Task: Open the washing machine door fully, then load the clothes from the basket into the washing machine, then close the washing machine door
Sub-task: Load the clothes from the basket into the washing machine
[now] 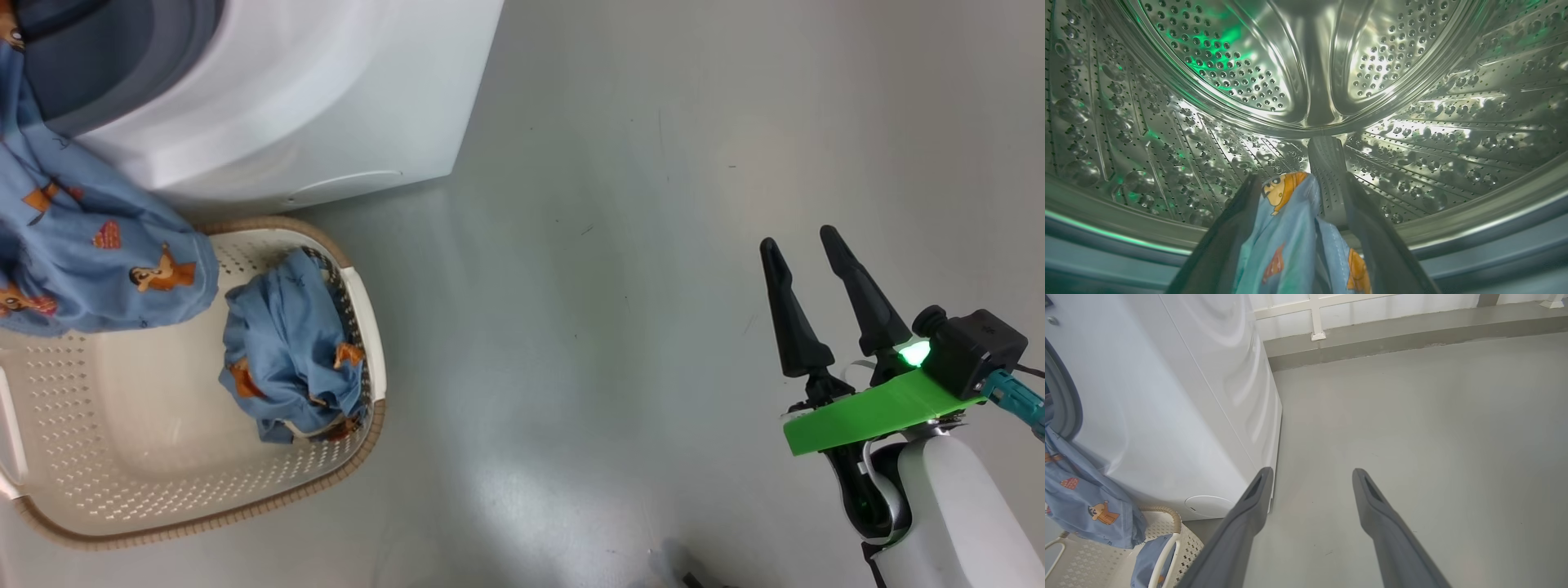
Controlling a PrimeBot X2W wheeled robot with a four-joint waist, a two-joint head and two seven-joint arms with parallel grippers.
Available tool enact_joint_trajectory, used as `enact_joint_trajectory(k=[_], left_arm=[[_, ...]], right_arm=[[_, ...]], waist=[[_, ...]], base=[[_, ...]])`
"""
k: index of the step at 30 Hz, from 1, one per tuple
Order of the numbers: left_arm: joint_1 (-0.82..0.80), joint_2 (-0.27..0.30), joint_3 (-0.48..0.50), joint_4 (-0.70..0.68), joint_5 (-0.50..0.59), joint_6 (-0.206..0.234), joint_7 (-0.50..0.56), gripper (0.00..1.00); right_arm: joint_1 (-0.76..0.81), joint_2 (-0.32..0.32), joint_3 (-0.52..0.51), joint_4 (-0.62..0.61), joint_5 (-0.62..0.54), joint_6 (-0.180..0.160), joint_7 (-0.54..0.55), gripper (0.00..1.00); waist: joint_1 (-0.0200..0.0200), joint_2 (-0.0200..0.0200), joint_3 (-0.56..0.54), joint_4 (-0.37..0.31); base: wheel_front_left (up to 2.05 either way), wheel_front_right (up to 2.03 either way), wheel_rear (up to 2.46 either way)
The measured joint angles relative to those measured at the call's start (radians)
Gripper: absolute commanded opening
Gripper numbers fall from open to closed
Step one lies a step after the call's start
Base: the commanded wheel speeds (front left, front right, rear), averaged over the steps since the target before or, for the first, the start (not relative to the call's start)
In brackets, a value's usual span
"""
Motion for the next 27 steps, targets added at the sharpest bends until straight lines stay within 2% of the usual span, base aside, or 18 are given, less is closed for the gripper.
enact_joint_trajectory(k=[5, 11, 22, 27], left_arm=[[-0.002, -0.018, 0.008, 0.001, -0.012, -0.004, 0.000, 1.00], [0.033, -0.045, 0.038, -0.091, -0.029, -0.008, 0.000, 1.00], [0.255, -0.119, 0.122, -0.324, -0.040, -0.010, 0.000, 1.00], [0.378, -0.157, 0.147, -0.450, -0.014, -0.013, 0.000, 1.00]], right_arm=[[0.000, -0.003, 0.000, 0.000, 0.000, 0.000, 0.000, 1.00], [0.000, -0.004, -0.008, -0.001, 0.000, 0.000, 0.000, 1.00], [0.001, -0.010, -0.025, -0.002, -0.001, 0.000, 0.000, 1.00], [0.002, -0.020, -0.034, -0.003, -0.001, 0.000, 0.000, 1.00]], waist=[[0.0000, 0.0000, -0.002, 0.008], [0.0000, 0.0000, -0.009, 0.023], [0.0000, 0.0000, -0.028, 0.064], [0.0000, 0.0000, -0.044, 0.080]], base=[[0.00, 0.00, 0.00], [0.00, 0.00, 0.00], [0.00, 0.00, 0.00], [0.00, 0.00, 0.00]])
